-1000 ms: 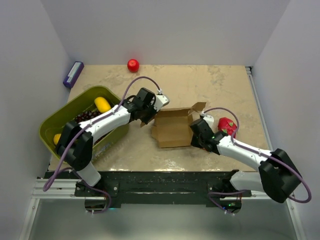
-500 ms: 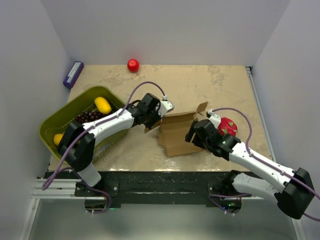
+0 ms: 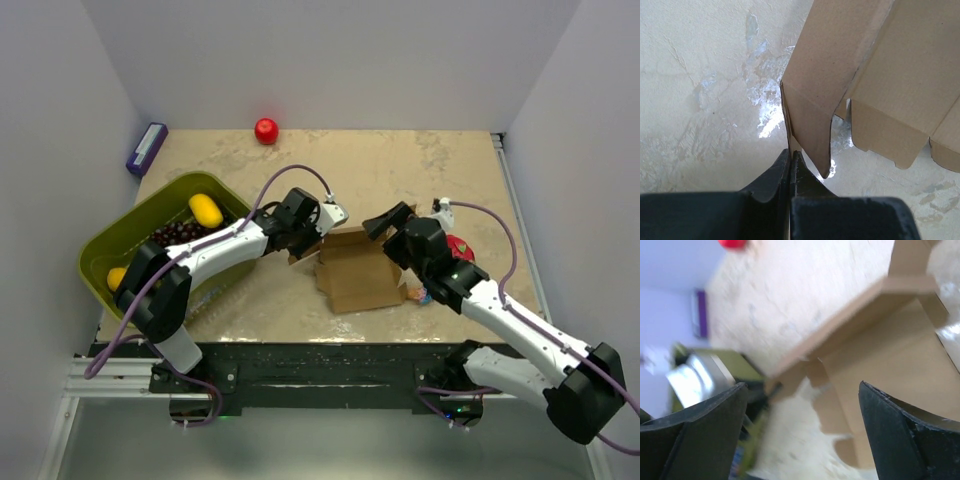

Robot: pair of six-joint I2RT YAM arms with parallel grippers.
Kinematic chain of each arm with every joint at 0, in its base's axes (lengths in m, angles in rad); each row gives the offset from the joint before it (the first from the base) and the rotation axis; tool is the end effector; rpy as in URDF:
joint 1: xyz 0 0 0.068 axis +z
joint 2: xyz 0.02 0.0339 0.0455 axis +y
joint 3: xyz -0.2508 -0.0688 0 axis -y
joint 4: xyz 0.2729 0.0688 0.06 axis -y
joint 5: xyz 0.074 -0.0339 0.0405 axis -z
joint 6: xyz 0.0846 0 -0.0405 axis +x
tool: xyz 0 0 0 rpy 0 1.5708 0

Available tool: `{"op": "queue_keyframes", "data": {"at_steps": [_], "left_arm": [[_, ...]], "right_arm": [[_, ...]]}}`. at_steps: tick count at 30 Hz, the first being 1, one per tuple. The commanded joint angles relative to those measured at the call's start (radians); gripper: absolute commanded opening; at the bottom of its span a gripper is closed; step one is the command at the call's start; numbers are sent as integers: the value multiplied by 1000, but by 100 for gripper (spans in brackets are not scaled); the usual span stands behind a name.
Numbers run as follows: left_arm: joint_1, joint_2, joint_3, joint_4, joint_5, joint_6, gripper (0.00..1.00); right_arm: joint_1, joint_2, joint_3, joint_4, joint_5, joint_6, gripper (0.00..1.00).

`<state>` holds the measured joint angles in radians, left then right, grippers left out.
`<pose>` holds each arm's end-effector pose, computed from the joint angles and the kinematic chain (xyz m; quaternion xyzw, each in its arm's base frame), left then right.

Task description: Fold the paper box

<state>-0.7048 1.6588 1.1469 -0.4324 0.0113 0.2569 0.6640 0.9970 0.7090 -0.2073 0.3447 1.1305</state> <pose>0.3059 -0.2614 0.1535 0.4416 0.8426 -0.0737 0.2993 0.2521 0.1610 0.2311 0.2810 0.8029 0.3025 0.4299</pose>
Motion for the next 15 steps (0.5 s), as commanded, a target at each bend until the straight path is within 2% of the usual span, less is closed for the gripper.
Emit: {"op": "queue_keyframes", "data": {"at_steps": [1,9,15], "left_arm": [[-1,-8,-12,11,-10,35,0],[-2,-10,-16,12,-10,39,0],[-2,-11,-21,17,-39,39,0]], "right_arm": [[-128,38,-37,239,-93,172,92],[-164,179,-108,466,-119,302,85],[-164,241,-109,487,-43,336,78]]}}
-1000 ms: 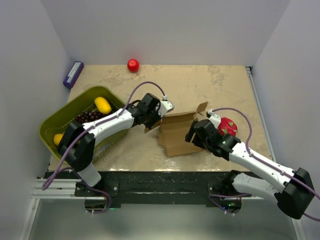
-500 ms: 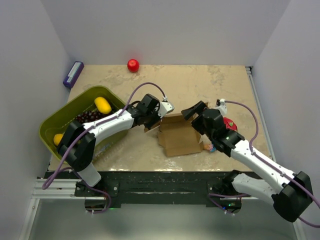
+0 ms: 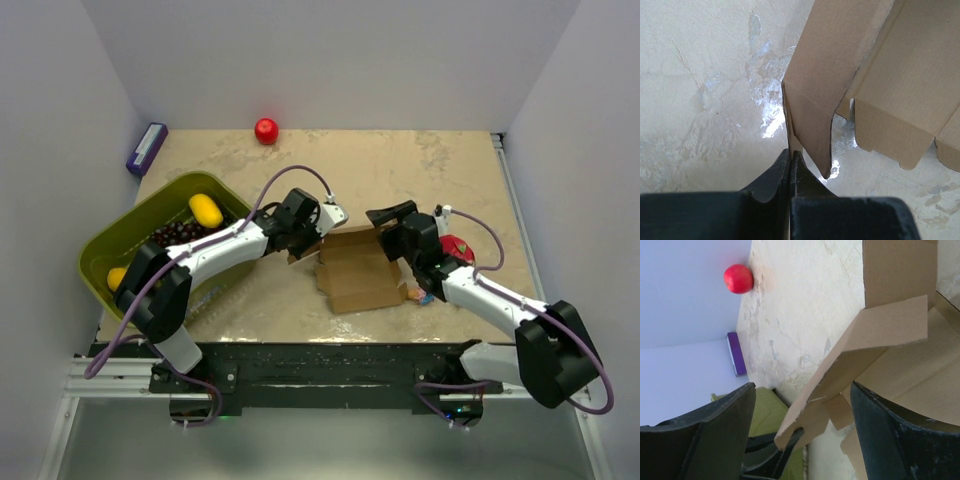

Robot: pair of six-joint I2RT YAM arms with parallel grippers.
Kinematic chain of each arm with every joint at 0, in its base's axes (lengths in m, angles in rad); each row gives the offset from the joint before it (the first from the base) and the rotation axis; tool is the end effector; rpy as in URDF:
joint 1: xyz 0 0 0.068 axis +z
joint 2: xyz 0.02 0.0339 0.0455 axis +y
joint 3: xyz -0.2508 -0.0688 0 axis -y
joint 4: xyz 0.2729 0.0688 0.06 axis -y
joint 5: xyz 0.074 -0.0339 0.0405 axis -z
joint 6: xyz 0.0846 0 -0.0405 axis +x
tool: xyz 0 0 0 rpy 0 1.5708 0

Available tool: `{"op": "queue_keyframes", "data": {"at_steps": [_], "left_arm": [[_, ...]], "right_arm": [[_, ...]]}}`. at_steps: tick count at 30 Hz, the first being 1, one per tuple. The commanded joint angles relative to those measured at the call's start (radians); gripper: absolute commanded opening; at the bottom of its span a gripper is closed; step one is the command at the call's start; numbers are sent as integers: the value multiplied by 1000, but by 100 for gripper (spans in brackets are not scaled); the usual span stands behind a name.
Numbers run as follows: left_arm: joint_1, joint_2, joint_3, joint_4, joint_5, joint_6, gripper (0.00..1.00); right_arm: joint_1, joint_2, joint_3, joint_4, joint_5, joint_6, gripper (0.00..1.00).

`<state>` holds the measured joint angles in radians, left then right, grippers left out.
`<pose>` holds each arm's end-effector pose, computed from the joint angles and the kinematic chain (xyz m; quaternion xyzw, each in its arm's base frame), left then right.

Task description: Fold the paper box

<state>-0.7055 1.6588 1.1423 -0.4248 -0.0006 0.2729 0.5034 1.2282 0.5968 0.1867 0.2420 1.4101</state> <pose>0.3063 -0.2608 0.1525 0.4468 0.8394 -0.0662 0.3024 0.3009 0.1426 0.1699 0.4256 0.7264 0.3743 0.3887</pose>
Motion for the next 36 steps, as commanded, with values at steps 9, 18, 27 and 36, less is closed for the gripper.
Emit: {"op": "queue_keyframes", "data": {"at_steps": [9,18,27,36], "left_arm": [[-12,-14,-19,11,-39,26,0],[-25,-13,-4,12,-55,5,0],[-35,-117,-4,64,-136,-44,65],[-199,-465,-124,224,-451,-150,74]], "right_arm": [[-9,80,-45,122,129,116,52],[-9,88,-45,106,119,132,15],[-8,135,7,-6,106,164,0],[-8,129,26,-79,125,174,0]]}}
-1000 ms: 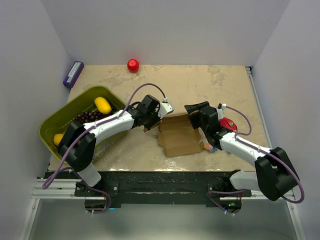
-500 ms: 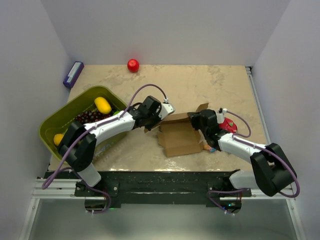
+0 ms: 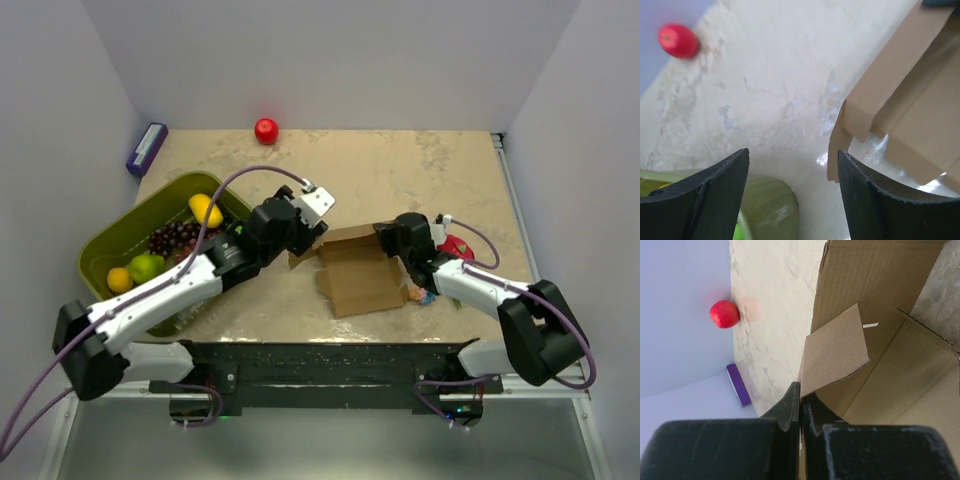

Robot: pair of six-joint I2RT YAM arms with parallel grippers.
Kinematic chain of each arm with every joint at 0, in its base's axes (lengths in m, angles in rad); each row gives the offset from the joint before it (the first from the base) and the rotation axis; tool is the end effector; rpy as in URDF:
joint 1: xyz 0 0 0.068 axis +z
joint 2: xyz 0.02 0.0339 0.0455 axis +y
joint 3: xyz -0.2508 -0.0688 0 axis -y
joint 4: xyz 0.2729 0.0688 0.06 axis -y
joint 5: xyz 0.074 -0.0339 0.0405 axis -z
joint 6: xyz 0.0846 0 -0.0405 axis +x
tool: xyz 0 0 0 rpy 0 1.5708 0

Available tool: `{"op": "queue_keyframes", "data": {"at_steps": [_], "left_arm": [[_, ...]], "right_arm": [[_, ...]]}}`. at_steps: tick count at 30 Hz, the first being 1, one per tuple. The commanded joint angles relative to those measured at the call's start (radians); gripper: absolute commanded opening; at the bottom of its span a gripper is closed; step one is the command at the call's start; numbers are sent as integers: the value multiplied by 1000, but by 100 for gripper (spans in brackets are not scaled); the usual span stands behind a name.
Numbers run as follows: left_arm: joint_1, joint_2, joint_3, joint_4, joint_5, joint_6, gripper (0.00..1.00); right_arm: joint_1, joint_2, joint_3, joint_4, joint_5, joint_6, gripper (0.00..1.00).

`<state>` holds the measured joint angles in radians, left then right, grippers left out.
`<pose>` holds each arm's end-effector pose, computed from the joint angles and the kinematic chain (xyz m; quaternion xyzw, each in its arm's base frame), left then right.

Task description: Fold the paper box

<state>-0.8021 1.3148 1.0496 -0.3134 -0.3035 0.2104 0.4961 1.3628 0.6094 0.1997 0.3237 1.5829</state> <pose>0.2720 -0.2449 0.2579 0.3586 0.7952 -0.0100 0.4888 0.3114 0.1379 0.1349 0.5129 0.6973 0.3430 0.3648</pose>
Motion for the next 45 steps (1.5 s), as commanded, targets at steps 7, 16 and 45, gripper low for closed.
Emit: {"op": "queue_keyframes", "data": {"at_steps": [7,16,45], "left_arm": [[-203,-86,-186,217,81,-431,62],[-204,-8,-353,418,179,-577,54],[-174,241,-539,616,102,-726,28]], "right_arm": [[-1,-19,7,-109,57,2,0],[-1,-62,-8,-143,84,9,0],[-1,-106,-40,-163,110,6,0]]}}
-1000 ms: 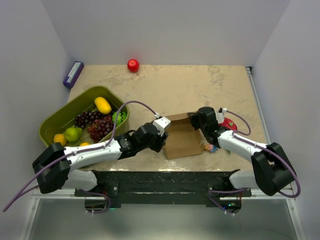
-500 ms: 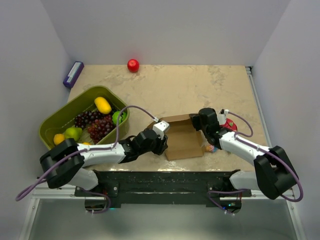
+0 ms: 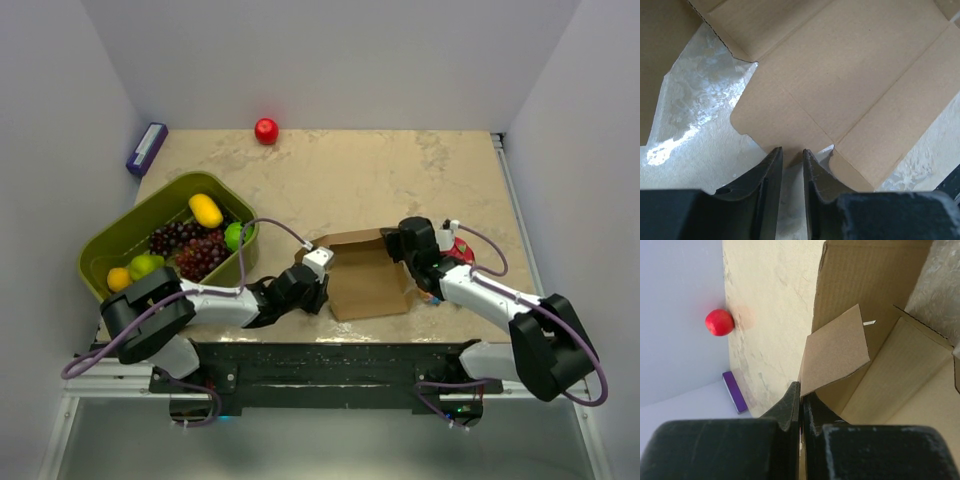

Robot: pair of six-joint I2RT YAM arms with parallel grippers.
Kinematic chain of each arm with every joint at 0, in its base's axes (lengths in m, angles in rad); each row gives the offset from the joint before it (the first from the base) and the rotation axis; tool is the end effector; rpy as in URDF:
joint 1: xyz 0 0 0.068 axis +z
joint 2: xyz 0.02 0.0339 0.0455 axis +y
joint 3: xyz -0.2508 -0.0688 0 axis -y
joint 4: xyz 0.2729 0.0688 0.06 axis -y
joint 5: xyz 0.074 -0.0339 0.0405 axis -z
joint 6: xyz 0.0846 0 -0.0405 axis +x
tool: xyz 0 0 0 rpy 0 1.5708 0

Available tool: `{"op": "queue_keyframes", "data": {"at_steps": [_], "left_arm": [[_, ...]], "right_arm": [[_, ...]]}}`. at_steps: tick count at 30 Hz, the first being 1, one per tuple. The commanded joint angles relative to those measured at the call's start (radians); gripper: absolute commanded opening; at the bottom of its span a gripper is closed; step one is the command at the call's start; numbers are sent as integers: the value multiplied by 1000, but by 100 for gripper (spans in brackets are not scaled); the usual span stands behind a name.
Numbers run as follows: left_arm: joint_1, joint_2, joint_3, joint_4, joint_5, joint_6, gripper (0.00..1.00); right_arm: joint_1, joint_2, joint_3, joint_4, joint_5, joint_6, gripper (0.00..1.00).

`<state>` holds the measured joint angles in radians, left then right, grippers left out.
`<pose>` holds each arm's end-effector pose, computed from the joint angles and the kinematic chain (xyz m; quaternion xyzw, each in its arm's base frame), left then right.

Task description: Fold the paper box

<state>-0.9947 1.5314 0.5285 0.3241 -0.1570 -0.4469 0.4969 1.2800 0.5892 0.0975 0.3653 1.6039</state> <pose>0.1909 -0.2696 0.0674 0.2107 0.8750 -0.2307 0.3698 0.2988 0.1277 0.1406 0.5290 0.6938 0.3209 0.3687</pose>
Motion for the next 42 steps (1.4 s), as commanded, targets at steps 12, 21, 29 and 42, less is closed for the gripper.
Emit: {"op": "queue_keyframes", "data": {"at_steps": [12,21,29,42], "left_arm": [[34,-270,99,-235,-108,82,75],[186,-306,119,-361,-108,123,78],[186,-234,93,-260,-35,117,67],[174,-148,234,-278,28,28,0]], "right_arm": [[-1,-60,-17,-85,86,-21,0],[-1,-73,-20,-84,86,-24,0],[0,-53,-19,-70,81,-28,0],[3,-47,-23,-73,92,-30,0]]}}
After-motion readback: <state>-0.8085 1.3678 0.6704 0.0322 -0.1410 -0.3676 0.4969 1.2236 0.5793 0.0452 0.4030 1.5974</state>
